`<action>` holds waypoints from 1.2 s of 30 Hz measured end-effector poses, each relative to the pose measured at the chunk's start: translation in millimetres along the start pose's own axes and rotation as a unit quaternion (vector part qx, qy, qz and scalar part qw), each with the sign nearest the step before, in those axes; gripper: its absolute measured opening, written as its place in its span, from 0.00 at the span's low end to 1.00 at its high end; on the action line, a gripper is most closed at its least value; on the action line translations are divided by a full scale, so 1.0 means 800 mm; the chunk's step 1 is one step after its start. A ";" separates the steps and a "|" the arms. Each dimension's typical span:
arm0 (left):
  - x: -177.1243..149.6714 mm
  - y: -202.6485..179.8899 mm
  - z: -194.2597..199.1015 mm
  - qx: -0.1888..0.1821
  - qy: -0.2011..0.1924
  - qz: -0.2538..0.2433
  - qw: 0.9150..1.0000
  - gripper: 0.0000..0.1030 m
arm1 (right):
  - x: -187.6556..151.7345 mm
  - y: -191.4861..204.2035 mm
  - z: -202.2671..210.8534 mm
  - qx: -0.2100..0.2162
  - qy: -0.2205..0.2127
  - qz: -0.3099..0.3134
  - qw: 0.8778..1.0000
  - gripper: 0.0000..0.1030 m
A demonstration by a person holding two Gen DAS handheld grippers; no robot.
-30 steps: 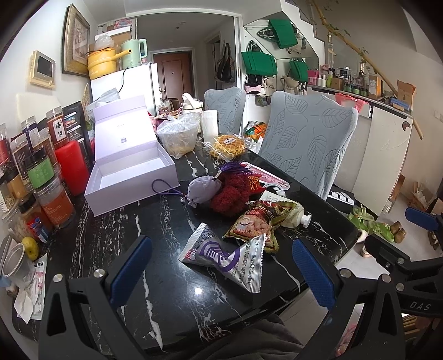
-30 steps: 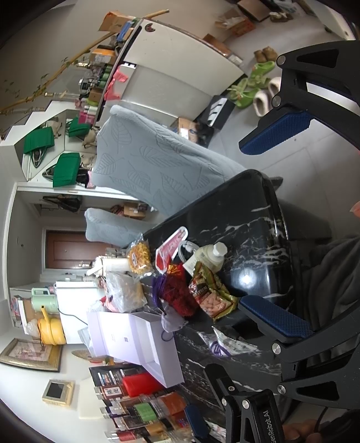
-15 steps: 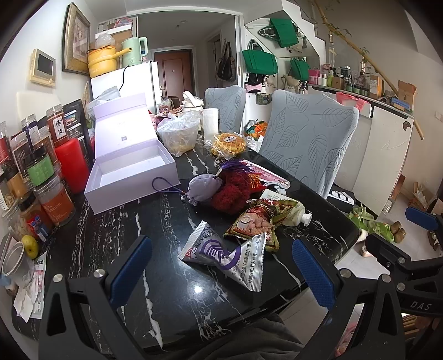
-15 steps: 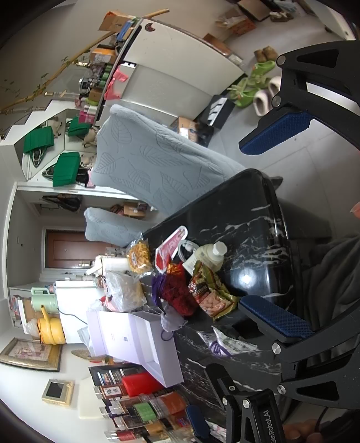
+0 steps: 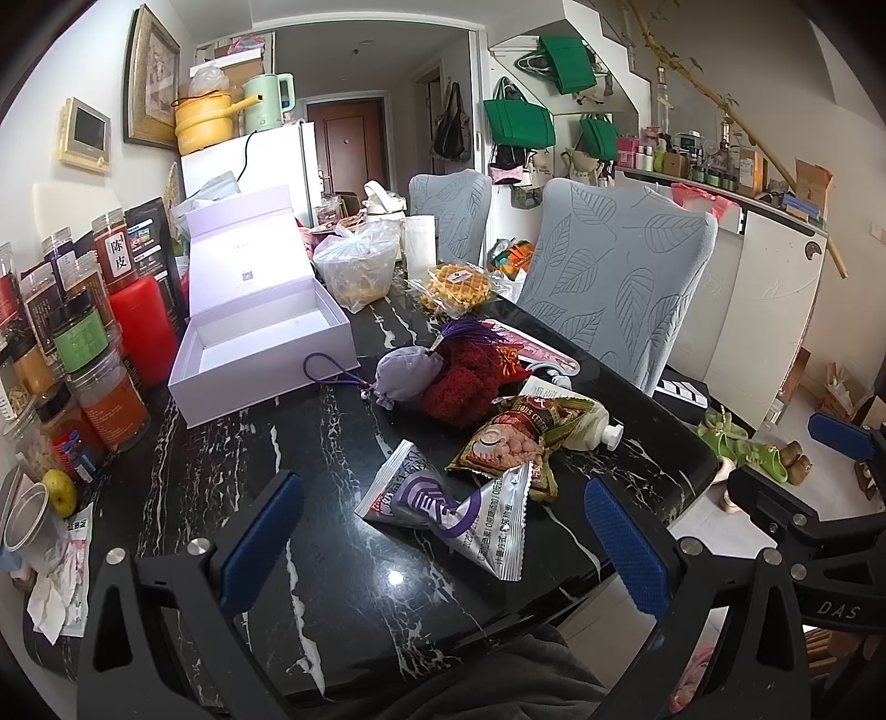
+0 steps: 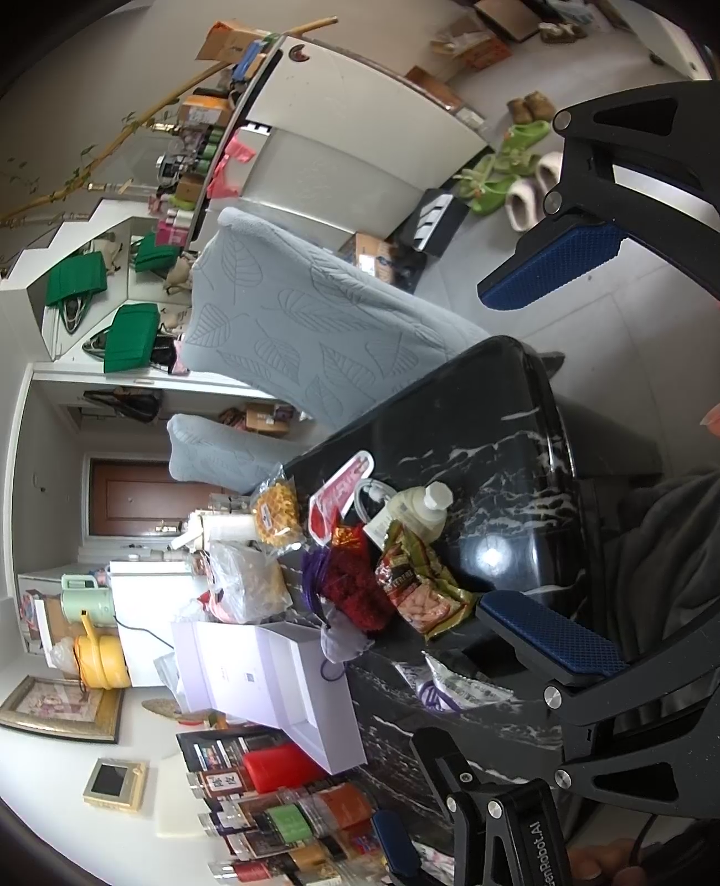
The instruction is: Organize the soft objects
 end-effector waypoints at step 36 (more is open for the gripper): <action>0.001 0.050 -0.066 0.054 0.060 0.117 0.990 1.00 | -0.016 0.006 -0.041 0.036 0.034 -0.020 0.999 1.00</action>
Point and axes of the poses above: each gripper's, at about its wrist camera, not at the fingertips, and z roughly against the way its jaws point, y to its left, x to its top, the point moved 1 cm from there along -z, roughly the way its jaws point, and after that the axes turned 4 degrees about y, right-handed, at the moved point
